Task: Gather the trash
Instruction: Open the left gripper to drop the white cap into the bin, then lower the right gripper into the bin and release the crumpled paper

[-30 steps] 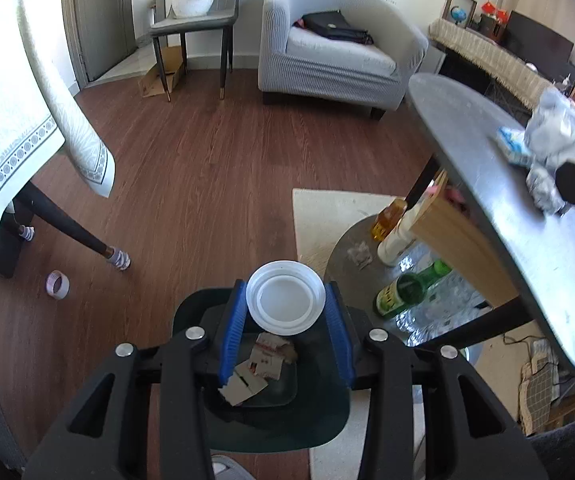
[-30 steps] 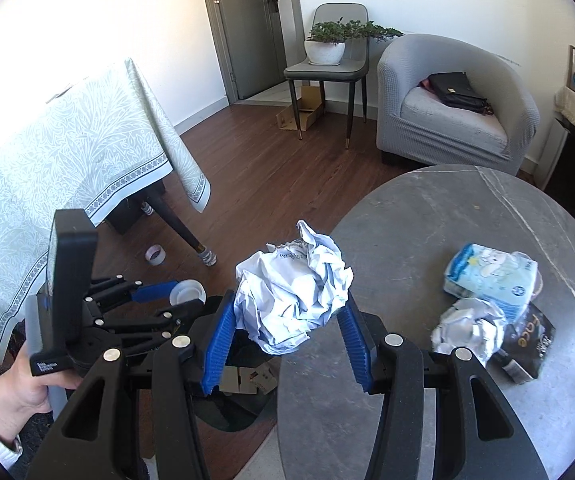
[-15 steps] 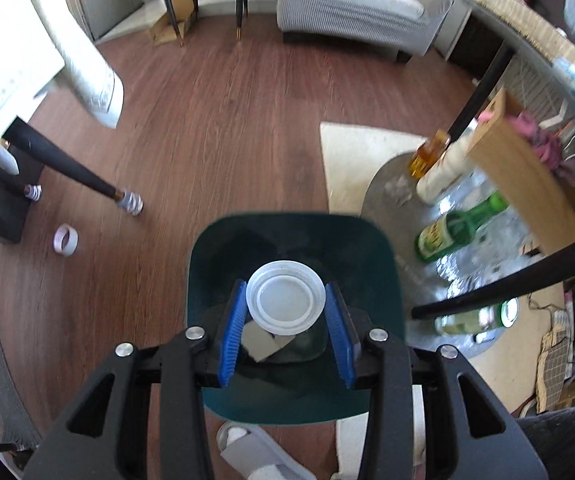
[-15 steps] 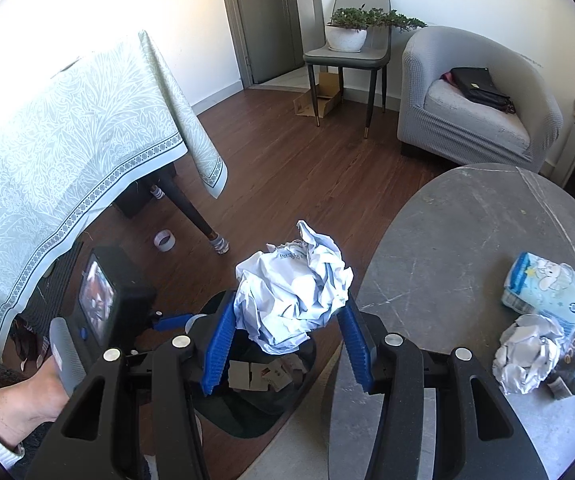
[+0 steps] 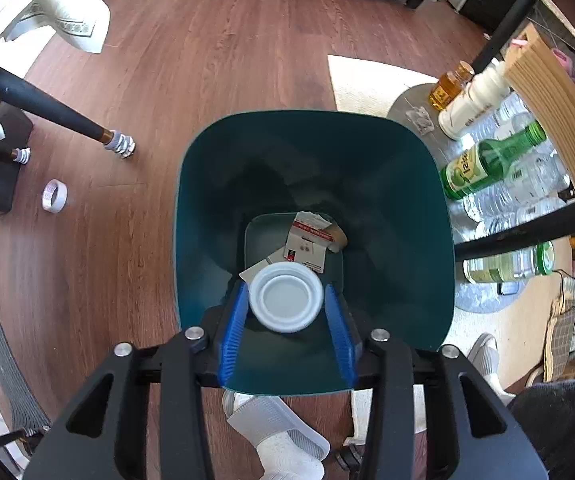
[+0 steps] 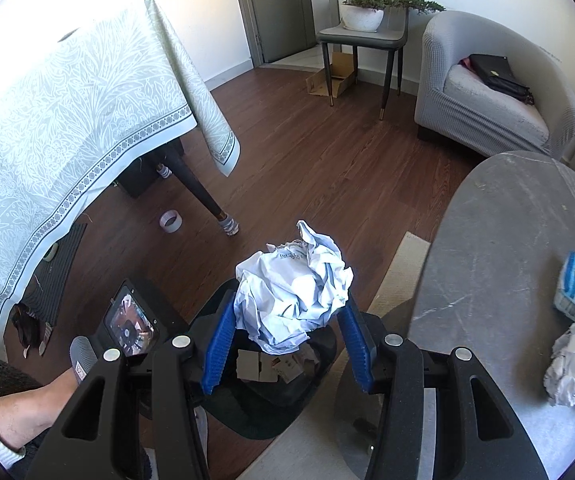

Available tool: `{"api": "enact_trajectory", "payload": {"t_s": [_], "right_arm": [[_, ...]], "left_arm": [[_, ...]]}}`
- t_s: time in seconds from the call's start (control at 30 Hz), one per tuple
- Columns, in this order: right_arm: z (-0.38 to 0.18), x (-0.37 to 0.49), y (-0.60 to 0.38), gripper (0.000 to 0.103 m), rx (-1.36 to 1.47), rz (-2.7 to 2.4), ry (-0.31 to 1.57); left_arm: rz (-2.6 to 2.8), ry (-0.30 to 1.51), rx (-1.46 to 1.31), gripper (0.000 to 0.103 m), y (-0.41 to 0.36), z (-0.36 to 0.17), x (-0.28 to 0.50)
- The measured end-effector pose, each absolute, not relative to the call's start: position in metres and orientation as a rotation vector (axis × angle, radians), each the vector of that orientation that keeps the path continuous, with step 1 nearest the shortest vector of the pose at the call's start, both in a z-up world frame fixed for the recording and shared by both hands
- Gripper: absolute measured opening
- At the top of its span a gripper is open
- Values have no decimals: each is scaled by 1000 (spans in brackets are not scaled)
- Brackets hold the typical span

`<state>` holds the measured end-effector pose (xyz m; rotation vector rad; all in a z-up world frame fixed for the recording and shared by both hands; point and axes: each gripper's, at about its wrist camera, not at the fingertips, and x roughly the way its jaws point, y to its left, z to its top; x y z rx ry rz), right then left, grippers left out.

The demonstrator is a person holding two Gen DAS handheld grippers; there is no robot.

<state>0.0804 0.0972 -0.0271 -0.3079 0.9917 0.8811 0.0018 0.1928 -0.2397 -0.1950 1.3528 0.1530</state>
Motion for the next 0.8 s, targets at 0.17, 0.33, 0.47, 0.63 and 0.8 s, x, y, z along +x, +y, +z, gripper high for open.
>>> {"api": "enact_trajectory", "payload": {"t_s": [0.17,0.33,0.47,0.63,0.8], "right_arm": [[-42,78,110,51,-329,883,1017],[-52,73,123,51,-359,885,1028],[-54,63,136,51,-441,889,995],[-69,64,140,51,-424,904,1033],[-94,63,147,51,-449,914,1084]], "left_arm": [[160,1293,-197,49,198,-220,0],[158,1188,-218,46,203,-185,-3],[171,1070,-206,40,205,-143,-6],[202,931,-197,35,213,-87,-14],[212,797,-214,29,221,-37,-22]]}}
